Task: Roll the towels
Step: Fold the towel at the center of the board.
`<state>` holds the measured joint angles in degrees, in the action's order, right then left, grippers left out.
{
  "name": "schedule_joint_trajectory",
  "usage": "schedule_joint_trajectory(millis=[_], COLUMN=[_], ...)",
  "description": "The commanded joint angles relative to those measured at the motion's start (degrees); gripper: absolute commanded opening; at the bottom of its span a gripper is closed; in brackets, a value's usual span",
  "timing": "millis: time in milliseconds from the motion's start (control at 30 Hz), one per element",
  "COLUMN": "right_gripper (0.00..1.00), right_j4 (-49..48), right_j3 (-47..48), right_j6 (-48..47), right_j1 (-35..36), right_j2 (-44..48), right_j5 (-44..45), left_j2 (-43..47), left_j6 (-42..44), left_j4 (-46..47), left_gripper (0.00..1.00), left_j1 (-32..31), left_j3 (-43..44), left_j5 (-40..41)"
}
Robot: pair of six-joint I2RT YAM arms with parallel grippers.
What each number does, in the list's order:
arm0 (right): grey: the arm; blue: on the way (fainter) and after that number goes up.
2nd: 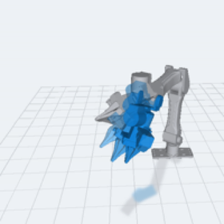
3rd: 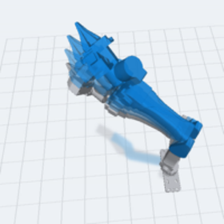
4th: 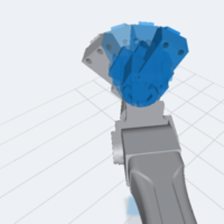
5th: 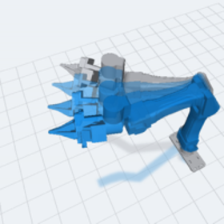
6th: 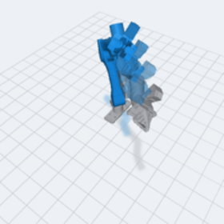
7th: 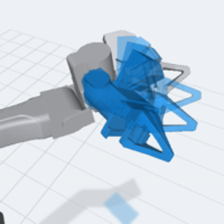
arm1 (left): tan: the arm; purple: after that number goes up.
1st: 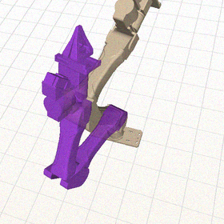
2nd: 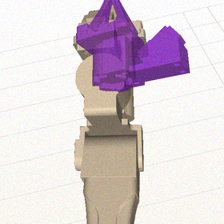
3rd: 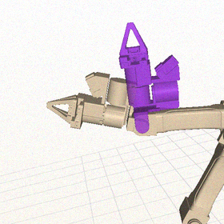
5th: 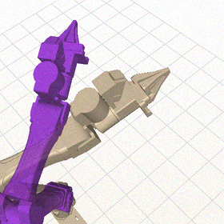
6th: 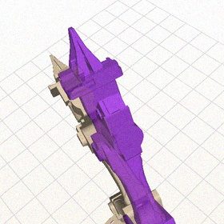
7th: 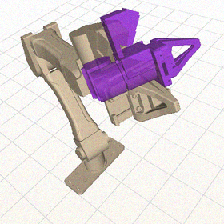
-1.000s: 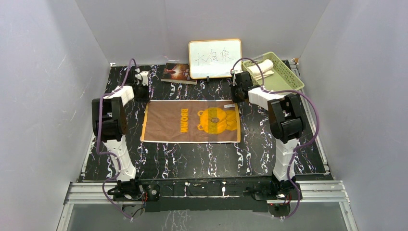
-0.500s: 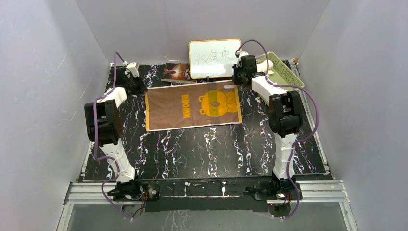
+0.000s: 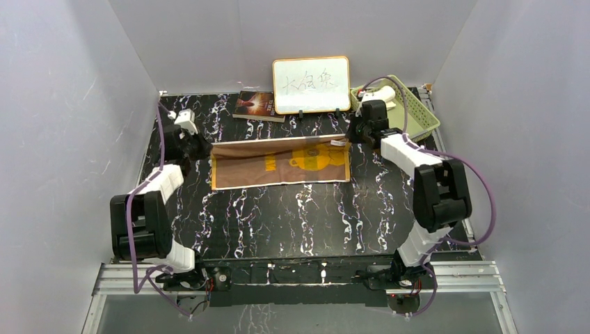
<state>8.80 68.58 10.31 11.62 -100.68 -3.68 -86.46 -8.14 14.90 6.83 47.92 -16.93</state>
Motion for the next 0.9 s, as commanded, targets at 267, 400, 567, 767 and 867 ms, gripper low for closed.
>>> schedule_joint_trajectory(millis=[267, 400, 567, 767, 867], right_gripper=[0.00, 0.00, 0.29, 0.59, 0.59], right_j4=[-2.93, -3.20, -6.02, -11.99, -12.64], right_j3=[-10.69, -13.95, -20.04, -25.58, -24.19], right_j6=[5.86, 8.15, 10.01, 11.13, 10.94], right_j1=[-1.30, -1.31, -1.33, -1.22, -1.23], right_j2=[9.83, 12.32, 19.14, 29.95, 31.45], right_j5=[4.42, 4.26, 4.52, 3.64, 4.35], left_j2=[7.79, 11.08, 16.22, 27.44, 28.45], left_j6=[-6.27, -6.85, -11.11, -13.07, -12.64], left_j4=[6.89, 6.15, 6.31, 5.21, 1.34], left_gripper=[0.00, 0.00, 0.29, 0.58, 0.58], left_j1=[-0.74, -1.26, -1.90, -2.17, -2.20], left_j3=[-13.38, -14.61, -17.64, -19.60, -15.18], left_j5=[11.47, 11.51, 9.49, 9.26, 10.21])
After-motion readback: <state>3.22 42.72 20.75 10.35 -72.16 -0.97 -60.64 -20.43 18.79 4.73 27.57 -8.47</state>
